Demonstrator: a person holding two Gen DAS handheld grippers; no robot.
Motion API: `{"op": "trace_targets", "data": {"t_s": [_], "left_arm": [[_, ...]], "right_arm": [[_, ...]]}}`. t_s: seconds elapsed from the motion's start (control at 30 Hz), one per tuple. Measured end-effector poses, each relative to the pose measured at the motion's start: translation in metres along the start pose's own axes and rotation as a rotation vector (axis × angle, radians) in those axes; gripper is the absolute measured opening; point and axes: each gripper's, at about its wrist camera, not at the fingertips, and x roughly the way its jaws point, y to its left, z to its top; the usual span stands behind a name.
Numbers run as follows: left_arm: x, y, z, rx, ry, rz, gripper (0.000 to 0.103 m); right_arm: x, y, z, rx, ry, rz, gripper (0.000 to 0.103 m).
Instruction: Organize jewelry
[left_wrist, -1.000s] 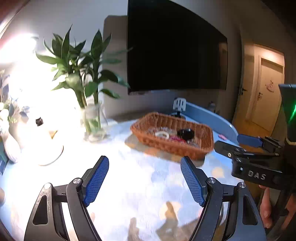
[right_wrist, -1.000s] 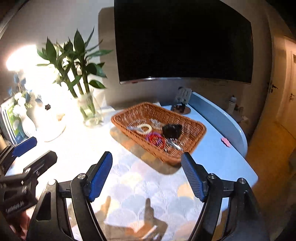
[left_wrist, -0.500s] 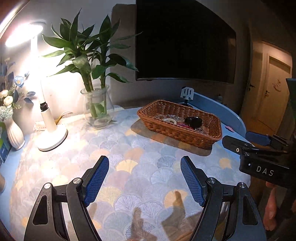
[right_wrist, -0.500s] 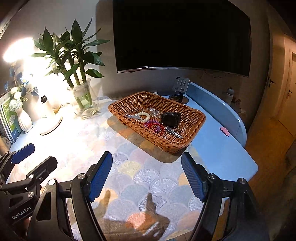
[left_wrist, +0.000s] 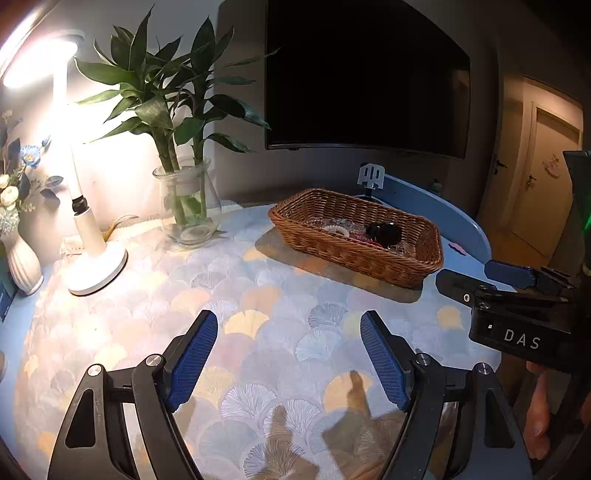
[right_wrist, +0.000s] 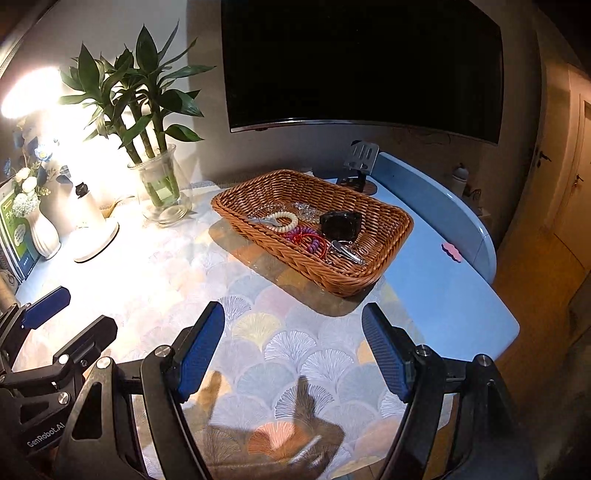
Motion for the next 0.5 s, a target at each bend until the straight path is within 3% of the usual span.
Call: {"op": "trace_targets", "data": {"t_s": [0.5], "left_arm": [[0.0078,-0.0005,-0.0015,-0.002,0.027,0.003,0.08]], "right_arm": [[0.0088,-0.0033,-0.0029,0.011,0.024,0.009,0.079]]}}
